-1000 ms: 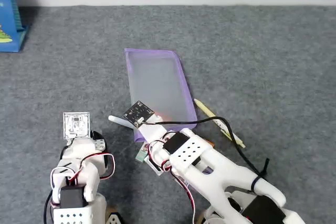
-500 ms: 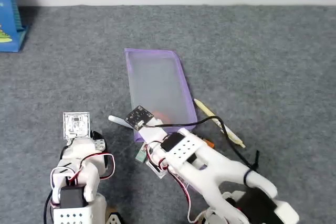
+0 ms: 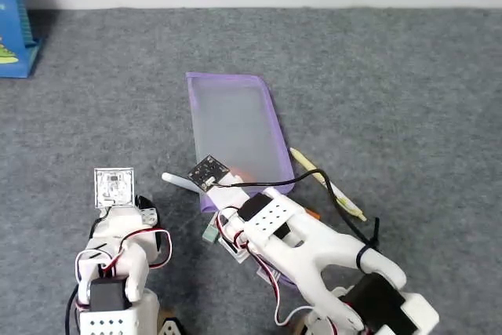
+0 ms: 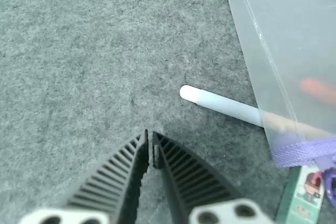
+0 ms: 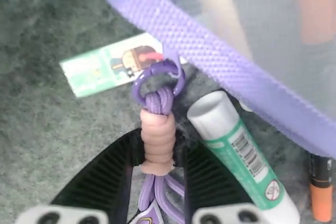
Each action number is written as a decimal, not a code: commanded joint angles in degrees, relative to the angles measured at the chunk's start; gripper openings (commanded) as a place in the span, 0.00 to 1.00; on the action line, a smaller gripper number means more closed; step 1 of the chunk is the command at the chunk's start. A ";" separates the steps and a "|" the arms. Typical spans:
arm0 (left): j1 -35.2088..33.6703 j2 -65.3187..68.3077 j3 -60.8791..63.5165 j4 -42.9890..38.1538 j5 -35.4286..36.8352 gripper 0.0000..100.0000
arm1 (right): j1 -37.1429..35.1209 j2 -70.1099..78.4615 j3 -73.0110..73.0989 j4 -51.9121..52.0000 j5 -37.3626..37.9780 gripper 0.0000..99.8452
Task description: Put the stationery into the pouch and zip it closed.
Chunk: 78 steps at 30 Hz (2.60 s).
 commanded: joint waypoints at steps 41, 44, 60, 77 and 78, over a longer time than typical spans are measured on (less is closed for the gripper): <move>0.09 -0.44 -0.48 0.53 -0.18 0.01 | -0.75 -40.04 3.43 9.98 1.41 0.01; 0.35 -0.62 -0.48 6.07 -0.35 0.01 | -0.75 -40.04 4.04 9.98 1.49 0.01; 10.29 -0.70 -8.75 11.96 -8.44 0.03 | -0.66 -46.64 2.99 13.85 1.67 0.01; 11.96 -0.70 -19.91 15.38 4.31 0.31 | 2.77 -60.35 3.43 17.19 3.08 0.01; 13.36 -0.70 -20.53 16.62 4.31 0.31 | 3.03 -60.35 3.43 17.10 3.25 0.01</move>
